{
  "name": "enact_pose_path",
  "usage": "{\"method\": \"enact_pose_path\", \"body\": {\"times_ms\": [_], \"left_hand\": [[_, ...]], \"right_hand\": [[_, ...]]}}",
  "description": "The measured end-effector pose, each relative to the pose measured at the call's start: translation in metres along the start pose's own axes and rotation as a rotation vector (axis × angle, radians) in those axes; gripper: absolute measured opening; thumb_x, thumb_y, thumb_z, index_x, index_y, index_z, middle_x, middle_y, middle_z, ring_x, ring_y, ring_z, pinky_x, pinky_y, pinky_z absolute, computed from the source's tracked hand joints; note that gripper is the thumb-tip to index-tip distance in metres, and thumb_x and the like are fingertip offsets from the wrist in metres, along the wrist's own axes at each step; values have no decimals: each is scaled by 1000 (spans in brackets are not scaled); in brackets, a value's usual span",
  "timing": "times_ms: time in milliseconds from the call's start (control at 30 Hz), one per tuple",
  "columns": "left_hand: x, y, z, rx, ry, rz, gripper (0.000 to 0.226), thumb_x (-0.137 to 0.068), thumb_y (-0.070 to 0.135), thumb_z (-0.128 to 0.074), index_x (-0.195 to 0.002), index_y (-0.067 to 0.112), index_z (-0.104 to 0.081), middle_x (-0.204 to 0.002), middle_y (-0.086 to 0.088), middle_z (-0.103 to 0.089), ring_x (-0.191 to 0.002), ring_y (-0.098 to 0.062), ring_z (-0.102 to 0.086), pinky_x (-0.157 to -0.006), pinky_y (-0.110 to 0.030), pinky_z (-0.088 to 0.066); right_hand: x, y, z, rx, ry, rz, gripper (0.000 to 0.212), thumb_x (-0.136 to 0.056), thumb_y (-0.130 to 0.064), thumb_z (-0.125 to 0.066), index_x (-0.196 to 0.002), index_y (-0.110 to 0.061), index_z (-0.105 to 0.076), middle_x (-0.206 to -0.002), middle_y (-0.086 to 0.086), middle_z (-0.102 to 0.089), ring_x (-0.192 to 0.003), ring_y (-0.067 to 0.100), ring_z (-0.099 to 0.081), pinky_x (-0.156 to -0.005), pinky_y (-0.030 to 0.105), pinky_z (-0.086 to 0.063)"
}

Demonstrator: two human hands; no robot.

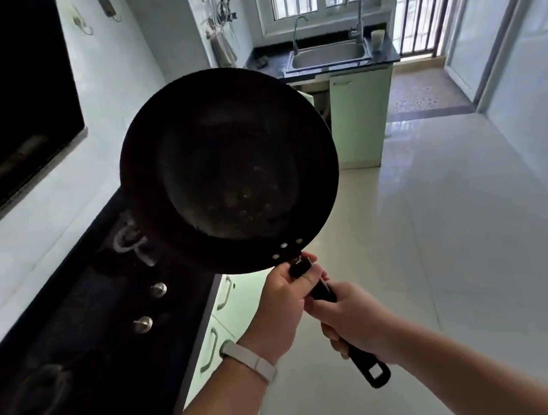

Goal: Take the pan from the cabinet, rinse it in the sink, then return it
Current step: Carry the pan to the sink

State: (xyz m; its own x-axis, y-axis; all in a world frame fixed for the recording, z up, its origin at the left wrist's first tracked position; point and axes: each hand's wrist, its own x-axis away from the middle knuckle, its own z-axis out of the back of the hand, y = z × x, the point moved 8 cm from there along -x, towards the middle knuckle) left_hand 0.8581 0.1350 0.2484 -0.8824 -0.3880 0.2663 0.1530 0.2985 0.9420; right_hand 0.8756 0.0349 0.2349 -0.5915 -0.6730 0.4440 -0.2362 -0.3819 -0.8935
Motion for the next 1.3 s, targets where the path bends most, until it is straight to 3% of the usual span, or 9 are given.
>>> {"method": "enact_pose_path", "body": {"times_ms": [400, 633, 833, 1300], "left_hand": [[-172, 7, -78, 35, -209, 68, 6, -93, 5, -61, -97, 8, -64, -80, -8, -69, -83, -20, -69, -80, -31, -54], [-324, 46, -90, 17, -330, 53, 6, -93, 6, -62, -98, 7, -64, -82, -11, -70, -84, -23, -69, -80, -30, -55], [-427, 86, -99, 32, -400, 73, 6, -93, 3, -61, -98, 4, -63, -80, -11, -68, -81, -21, -68, -75, -26, -55], [-608, 107, -149, -22, -400, 89, 8, -92, 4, -62, -100, 5, -62, -80, -11, -69, -81, -21, -68, -80, -30, -54]], "right_hand": [[-103, -25, 128, -39, 216, -43, 18, -99, -21, -56, -87, -8, -56, -50, 0, -50, -39, 16, -44, -41, 26, -40], [-219, -84, 190, -46, 306, -77, 21, -100, -21, -55, -94, -1, -56, -53, -1, -50, -41, 15, -44, -42, 26, -40], [-303, -131, 236, -67, 373, -95, 19, -99, -25, -56, -91, -8, -57, -53, -1, -51, -42, 15, -46, -43, 26, -42], [-443, -171, 354, -146, 344, -76, 17, -101, -18, -53, -87, -8, -53, -50, 0, -48, -37, 15, -41, -39, 22, -37]]}}
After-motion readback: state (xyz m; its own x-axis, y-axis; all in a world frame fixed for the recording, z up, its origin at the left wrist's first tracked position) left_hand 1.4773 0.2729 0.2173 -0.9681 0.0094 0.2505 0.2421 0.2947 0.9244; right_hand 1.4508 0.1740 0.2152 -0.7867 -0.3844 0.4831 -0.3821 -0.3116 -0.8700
